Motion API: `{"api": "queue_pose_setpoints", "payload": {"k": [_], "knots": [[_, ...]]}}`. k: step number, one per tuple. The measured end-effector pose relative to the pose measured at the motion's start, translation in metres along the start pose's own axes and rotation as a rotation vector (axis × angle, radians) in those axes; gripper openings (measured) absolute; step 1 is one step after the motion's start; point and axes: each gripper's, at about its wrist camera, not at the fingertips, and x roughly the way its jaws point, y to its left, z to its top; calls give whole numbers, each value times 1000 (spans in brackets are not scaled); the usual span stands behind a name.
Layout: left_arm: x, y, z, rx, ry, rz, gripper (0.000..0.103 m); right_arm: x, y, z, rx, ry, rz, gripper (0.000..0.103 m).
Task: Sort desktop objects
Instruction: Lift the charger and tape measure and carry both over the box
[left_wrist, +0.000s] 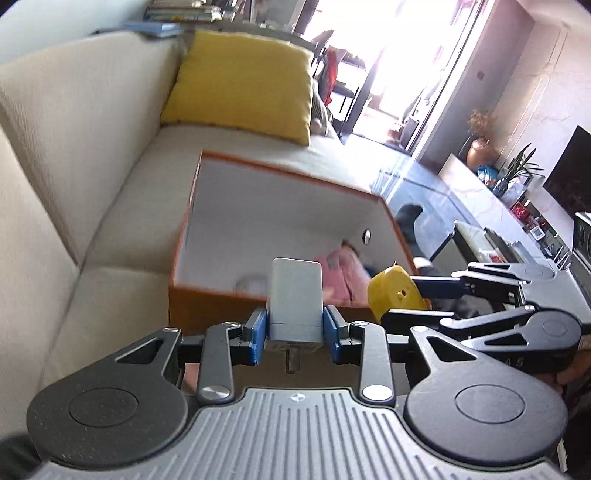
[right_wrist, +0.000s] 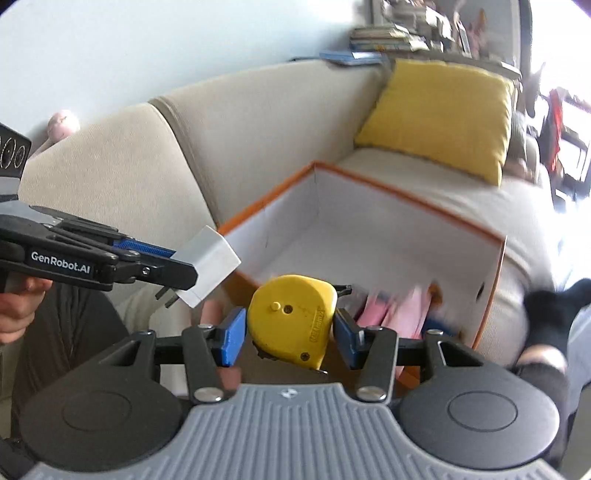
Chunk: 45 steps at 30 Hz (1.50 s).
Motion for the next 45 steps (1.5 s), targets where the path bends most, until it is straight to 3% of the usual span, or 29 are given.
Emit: {"api": "queue_pose_setpoints", "payload": {"k": [5,8,17,28,38,45], "knots": [[6,4,26,10,-21,-2,37,11,-10,34,-104,-17,-19,53],[14,11,40,2,-14,-13,37,33,-24,55,-124,5,13,53],[46,31,65,2,18,3,37,116,-53,98,-220,206,104,53],[81,38,71,40,66,-9,37,211,-65,97,-259,479,274,53],[99,42,71,44,106,-7,37,236,-64,90,-321,588,327,54],[102,43,71,39,123,-2,37,236,-77,98,-278,604,351,55]]}}
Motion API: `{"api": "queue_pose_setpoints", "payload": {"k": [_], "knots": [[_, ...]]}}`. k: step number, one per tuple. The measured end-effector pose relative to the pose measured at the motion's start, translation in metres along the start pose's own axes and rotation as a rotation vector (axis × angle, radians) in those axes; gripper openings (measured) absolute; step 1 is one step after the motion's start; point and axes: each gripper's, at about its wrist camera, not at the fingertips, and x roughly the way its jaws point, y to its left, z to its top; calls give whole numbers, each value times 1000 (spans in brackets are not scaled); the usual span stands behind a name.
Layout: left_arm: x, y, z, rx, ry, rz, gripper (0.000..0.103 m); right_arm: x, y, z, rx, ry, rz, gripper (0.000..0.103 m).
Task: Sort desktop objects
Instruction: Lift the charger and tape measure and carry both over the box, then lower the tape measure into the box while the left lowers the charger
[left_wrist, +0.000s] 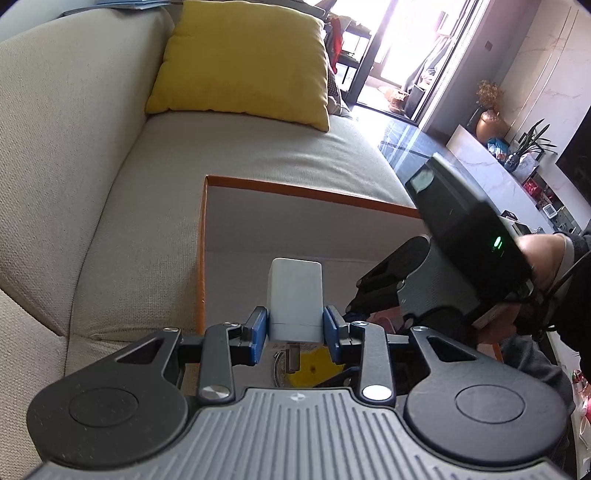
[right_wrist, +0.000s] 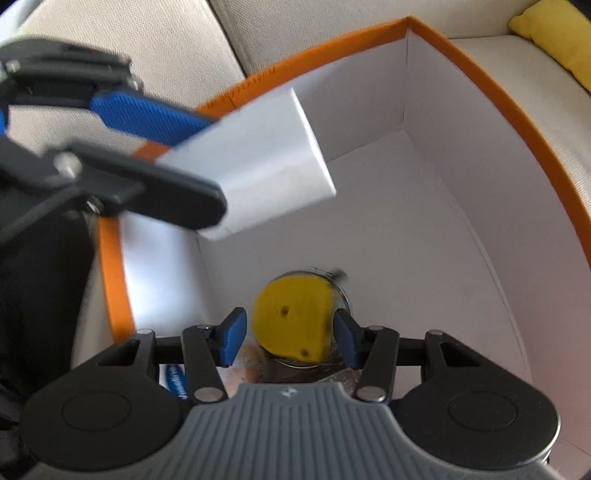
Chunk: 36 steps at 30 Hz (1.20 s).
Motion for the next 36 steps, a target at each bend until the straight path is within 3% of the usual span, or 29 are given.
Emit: {"api": "queue_pose_setpoints", "payload": {"k": [4,7,13,18,23,28,36], "knots": [[1,0,0,1,5,-5,37,-13,-10,4,32,-40,-3,53],[3,2,1,-2,9,-2,37,-12,-18,6,68,-47,0,37],[5,2,2,7,19,1,37,5,-13,-4,72,-21,31,29],[12,3,2,-18,46,-31,37,0,-11,3,81,-25,22,28],[20,2,-2,-57,74,-62,37,-31,-19,-10,120,-120,-50,30],[33,-9,-3,26,121,-64,37,-62,-28,-27,177,-211,-124,31],[52,-19,-5,158,201,-36,38,-70,-14,-58,154,-281,-93,30]]}}
